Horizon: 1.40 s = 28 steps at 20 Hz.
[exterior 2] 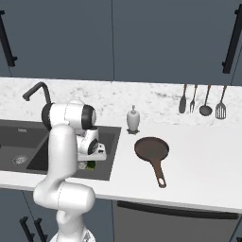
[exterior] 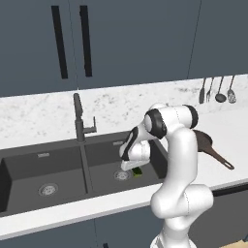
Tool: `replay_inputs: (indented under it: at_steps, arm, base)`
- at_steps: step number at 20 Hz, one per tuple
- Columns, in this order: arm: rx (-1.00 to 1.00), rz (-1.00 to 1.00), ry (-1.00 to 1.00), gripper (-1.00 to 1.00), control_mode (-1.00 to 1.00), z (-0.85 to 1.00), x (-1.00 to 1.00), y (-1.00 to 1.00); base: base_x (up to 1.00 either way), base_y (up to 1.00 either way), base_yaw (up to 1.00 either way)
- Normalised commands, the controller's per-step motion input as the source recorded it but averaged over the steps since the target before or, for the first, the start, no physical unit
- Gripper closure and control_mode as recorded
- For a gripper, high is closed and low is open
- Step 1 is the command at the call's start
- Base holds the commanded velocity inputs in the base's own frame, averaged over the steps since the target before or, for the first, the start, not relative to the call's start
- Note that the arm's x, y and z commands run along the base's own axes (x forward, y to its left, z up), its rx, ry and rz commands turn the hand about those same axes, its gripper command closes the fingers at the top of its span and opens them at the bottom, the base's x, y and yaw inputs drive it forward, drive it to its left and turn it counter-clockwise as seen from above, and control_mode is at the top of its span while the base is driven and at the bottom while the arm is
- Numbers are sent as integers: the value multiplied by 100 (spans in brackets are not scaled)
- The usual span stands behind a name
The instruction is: Pick the pan and sponge and place them into the sink. Then turn on the water.
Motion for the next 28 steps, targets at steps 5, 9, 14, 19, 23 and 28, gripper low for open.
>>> replay_inputs:
  at_steps: [5,9,14,19,23,28]
  arm:
    - [-2,0,1,-100,-100,42,1,0]
    - [0,0,0,-100,-100,64,0,-2]
    - [0,0,0,-100,-100,53,-41,-14]
    - [0,0,0,-100,-100,58,-60,-14]
    - [0,0,-1,-100,-100,74,-55,-28]
    - [-11,1,-2,-100,-100,37,-35,-33]
  base:
    - [0,0,0]
    - [0,0,0]
    - [0,0,0]
    - [0,0,0]
    - [0,0,0]
    - [0,0,0]
